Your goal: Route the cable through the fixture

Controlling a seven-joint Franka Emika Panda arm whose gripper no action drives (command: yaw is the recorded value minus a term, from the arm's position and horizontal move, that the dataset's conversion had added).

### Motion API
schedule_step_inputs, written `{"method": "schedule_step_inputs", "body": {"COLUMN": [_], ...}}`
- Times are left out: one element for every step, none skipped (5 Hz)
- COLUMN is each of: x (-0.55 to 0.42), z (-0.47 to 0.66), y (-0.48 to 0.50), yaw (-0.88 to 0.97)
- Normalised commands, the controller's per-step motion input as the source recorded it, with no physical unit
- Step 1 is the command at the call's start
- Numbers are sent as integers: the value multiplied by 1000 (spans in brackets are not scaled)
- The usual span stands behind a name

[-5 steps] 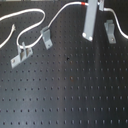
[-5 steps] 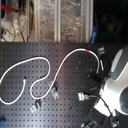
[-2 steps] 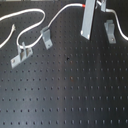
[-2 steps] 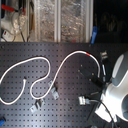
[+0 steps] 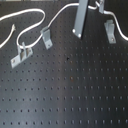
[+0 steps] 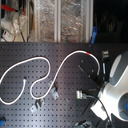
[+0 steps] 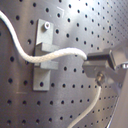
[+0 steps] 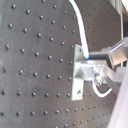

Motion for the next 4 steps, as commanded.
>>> {"method": "schedule_step_inputs", "body": {"x": [-21, -45, -99, -4], "z": [47, 323, 464, 23], "y": [18, 31, 92, 4], "yaw": [11, 91, 557, 0]}}
